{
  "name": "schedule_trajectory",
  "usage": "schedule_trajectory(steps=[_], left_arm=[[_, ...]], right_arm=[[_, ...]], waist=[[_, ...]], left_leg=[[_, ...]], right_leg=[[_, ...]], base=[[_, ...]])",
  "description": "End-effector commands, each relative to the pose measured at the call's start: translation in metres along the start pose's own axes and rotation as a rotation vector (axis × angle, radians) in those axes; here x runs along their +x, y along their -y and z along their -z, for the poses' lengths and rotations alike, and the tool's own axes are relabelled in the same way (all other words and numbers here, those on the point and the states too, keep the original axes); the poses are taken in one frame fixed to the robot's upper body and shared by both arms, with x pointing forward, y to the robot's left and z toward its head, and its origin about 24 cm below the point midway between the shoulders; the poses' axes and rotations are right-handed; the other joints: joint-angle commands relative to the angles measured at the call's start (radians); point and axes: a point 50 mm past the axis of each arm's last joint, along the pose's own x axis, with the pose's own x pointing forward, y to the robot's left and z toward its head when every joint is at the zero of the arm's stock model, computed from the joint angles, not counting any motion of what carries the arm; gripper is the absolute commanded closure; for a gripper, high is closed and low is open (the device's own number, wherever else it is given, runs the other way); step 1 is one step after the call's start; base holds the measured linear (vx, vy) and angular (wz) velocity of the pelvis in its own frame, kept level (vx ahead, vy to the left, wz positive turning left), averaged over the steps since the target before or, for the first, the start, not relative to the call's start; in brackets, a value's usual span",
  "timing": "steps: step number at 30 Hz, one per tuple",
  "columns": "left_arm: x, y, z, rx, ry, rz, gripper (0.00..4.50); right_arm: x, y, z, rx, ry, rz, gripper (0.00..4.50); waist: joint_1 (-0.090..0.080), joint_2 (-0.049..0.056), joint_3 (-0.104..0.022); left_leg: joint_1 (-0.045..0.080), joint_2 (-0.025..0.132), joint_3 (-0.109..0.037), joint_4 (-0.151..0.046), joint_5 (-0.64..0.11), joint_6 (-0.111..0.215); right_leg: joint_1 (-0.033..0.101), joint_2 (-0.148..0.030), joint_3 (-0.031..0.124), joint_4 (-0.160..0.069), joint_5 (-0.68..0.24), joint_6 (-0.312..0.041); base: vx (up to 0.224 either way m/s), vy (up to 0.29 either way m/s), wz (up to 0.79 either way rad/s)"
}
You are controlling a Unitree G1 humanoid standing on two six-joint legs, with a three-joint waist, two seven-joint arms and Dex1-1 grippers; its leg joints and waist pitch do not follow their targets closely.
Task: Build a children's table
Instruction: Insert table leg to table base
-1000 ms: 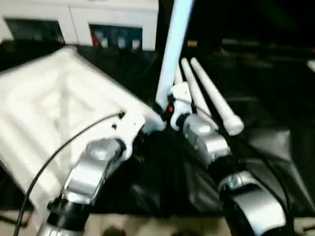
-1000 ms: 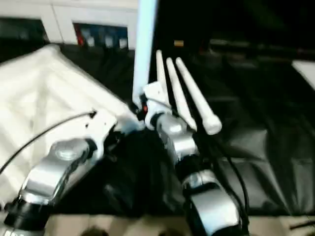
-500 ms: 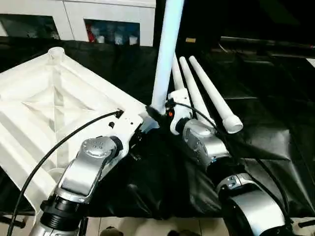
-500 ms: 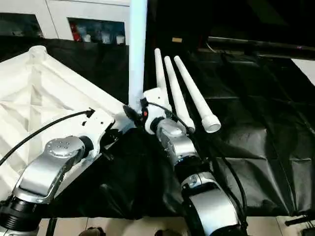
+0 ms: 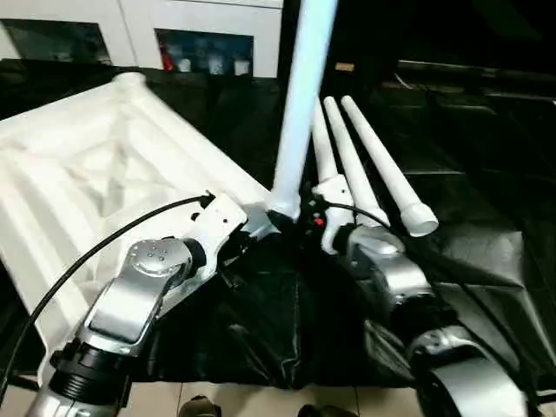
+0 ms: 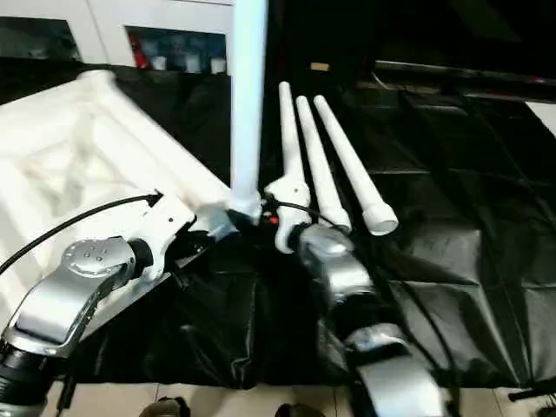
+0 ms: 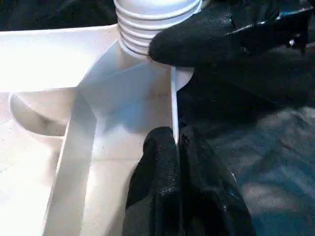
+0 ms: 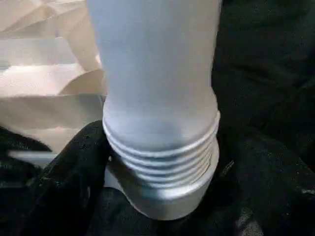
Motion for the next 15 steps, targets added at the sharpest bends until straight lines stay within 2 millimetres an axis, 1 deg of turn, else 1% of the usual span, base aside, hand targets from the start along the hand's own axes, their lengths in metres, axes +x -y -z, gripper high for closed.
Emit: schedule_trajectory(steps=[1,2,3,4,7,8,9,10,12,13,14,15], left_arm=[[0.003,0.006,-0.013,0.050,0.064,0.078,4.50],[0.003,0.007,-0.012,0.050,0.067,0.089,4.50],[0.004,0.008,-0.012,0.047,0.075,0.118,4.50],[0.004,0.008,-0.011,0.049,0.076,0.124,4.50],[0.004,0.008,-0.009,0.058,0.076,0.155,4.50],[0.004,0.008,-0.009,0.058,0.076,0.155,4.50],[0.004,0.009,-0.008,0.060,0.080,0.186,4.50],[0.004,0.009,-0.007,0.070,0.082,0.201,4.50],[0.003,0.009,-0.006,0.084,0.082,0.230,4.50],[0.003,0.009,-0.006,0.091,0.082,0.234,4.50],[0.002,0.009,-0.006,0.110,0.084,0.252,4.50],[0.002,0.009,-0.006,0.117,0.089,0.262,4.50]], right_arm=[[-0.007,-0.001,0.002,-0.050,-0.016,-0.035,0.48],[-0.008,-0.001,0.002,-0.058,-0.015,-0.042,0.48],[-0.014,0.000,0.000,-0.074,0.006,-0.058,0.48],[-0.015,-0.001,-0.001,-0.076,0.012,-0.063,0.48],[-0.021,-0.002,-0.003,-0.100,0.027,-0.104,0.48],[-0.021,-0.002,-0.003,-0.100,0.027,-0.104,0.48],[-0.025,-0.004,-0.004,-0.119,0.026,-0.130,0.48],[-0.026,-0.004,-0.004,-0.128,0.023,-0.136,0.48],[-0.030,-0.003,-0.003,-0.137,0.016,-0.136,0.48],[-0.030,-0.003,-0.003,-0.137,0.015,-0.135,0.48],[-0.034,-0.001,-0.003,-0.134,0.013,-0.132,0.48],[-0.036,0.000,-0.004,-0.128,0.016,-0.133,0.48]], waist=[[-0.003,0.029,-0.084],[0.000,0.025,-0.082],[0.003,0.026,-0.085],[0.003,0.025,-0.087],[0.003,0.025,-0.090],[0.003,0.024,-0.089],[0.004,0.026,-0.089],[0.004,0.025,-0.089],[0.005,0.028,-0.089],[0.004,0.026,-0.089],[0.005,0.028,-0.089],[0.006,0.028,-0.088]], left_leg=[[0.008,0.014,0.012,-0.044,-0.045,0.067],[0.010,0.015,0.013,-0.044,-0.048,0.064],[0.010,0.014,0.012,-0.044,-0.049,0.061],[0.010,0.015,0.012,-0.043,-0.045,0.062],[0.008,0.013,0.010,-0.042,-0.040,0.065],[0.007,0.013,0.011,-0.042,-0.047,0.066],[0.009,0.013,0.010,-0.042,-0.056,0.066],[0.010,0.014,0.011,-0.042,-0.061,0.065],[0.010,0.014,0.010,-0.043,-0.073,0.060],[0.011,0.014,0.011,-0.043,-0.077,0.059],[0.011,0.015,0.010,-0.043,-0.083,0.056],[0.013,0.015,0.011,-0.043,-0.091,0.053]], right_leg=[[0.076,-0.068,0.055,-0.054,0.134,-0.254],[0.074,-0.068,0.056,-0.056,0.136,-0.251],[0.077,-0.067,0.056,-0.055,0.138,-0.248],[0.078,-0.067,0.056,-0.054,0.148,-0.247],[0.081,-0.067,0.054,-0.051,0.163,-0.253],[0.080,-0.067,0.055,-0.052,0.156,-0.251],[0.080,-0.068,0.054,-0.054,0.137,-0.250],[0.079,-0.068,0.055,-0.055,0.125,-0.248],[0.079,-0.069,0.055,-0.057,0.101,-0.245],[0.078,-0.068,0.055,-0.057,0.097,-0.243],[0.077,-0.069,0.055,-0.058,0.087,-0.244],[0.076,-0.068,0.056,-0.059,0.077,-0.241]], base=[[0.000,0.000,0.00],[0.000,0.000,0.00],[0.000,0.000,0.00],[0.000,0.000,0.00],[0.000,0.000,0.00],[0.000,0.000,0.00],[0.000,0.000,0.00],[0.000,0.000,0.00],[0.000,0.000,0.00],[0.000,0.000,0.00],[0.000,0.000,0.00],[0.000,0.000,0.00]])
